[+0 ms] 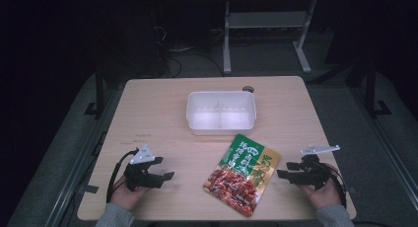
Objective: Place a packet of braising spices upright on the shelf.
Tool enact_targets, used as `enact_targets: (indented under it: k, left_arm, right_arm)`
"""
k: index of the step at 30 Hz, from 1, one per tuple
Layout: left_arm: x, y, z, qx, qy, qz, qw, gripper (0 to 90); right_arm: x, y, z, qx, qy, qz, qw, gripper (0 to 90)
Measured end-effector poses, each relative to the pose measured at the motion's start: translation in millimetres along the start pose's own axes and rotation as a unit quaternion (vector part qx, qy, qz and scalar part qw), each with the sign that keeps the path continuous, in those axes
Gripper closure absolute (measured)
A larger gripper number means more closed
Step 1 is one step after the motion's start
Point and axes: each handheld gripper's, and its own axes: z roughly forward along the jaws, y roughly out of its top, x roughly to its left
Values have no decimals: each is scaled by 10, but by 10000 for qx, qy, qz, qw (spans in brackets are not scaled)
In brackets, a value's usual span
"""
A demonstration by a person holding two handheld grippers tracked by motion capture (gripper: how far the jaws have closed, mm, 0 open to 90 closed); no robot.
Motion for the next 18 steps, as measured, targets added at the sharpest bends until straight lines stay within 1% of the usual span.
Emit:
enact_targets:
  k: [6,8,14,18]
  left_arm:
    - [-60,26,60,56,-73,71,9999,269]
    - [-79,36,75,84,-104,124,9998,269]
    - [-148,82,130,46,-257,125,9996,271]
    - [-226,132,180,60,-377,220,9990,296]
  right_arm:
    - [16,4,24,44,4,-56,10000,411]
    - [20,7,33,61,7,-54,10000,411]
    - [22,12,47,74,15,-83,9999,410]
    - [18,15,47,66,22,-66,10000,411]
